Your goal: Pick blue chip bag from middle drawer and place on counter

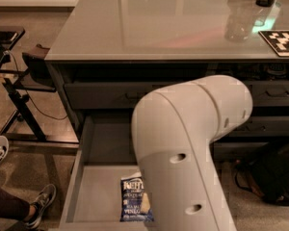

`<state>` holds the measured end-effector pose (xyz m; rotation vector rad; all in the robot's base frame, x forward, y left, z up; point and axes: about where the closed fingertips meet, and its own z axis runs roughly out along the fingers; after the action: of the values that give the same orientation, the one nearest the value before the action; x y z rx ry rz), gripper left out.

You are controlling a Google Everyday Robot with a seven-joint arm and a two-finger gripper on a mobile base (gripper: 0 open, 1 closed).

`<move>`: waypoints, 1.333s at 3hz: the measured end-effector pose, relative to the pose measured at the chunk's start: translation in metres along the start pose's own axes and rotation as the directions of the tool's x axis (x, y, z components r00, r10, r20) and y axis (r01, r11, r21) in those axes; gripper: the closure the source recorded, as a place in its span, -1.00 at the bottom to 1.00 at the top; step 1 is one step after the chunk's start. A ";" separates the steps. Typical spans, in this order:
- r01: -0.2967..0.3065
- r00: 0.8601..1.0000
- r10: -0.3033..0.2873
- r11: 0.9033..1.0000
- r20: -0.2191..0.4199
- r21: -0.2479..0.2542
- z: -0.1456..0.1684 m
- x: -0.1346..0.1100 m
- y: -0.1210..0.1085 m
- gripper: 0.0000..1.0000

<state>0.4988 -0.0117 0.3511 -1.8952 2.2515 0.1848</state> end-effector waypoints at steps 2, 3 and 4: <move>0.041 0.998 -0.037 0.996 0.054 -0.080 0.014 0.002 -0.002 -1.00; 0.041 0.998 -0.037 0.996 0.054 -0.080 0.015 0.002 -0.002 -0.62; 0.041 0.998 -0.037 0.996 0.054 -0.080 0.015 0.002 -0.002 -0.15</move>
Offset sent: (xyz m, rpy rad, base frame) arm -0.0077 0.0063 -0.0194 0.0435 0.0639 0.0603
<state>0.5013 -0.0111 0.3365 -1.9493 2.2025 0.3217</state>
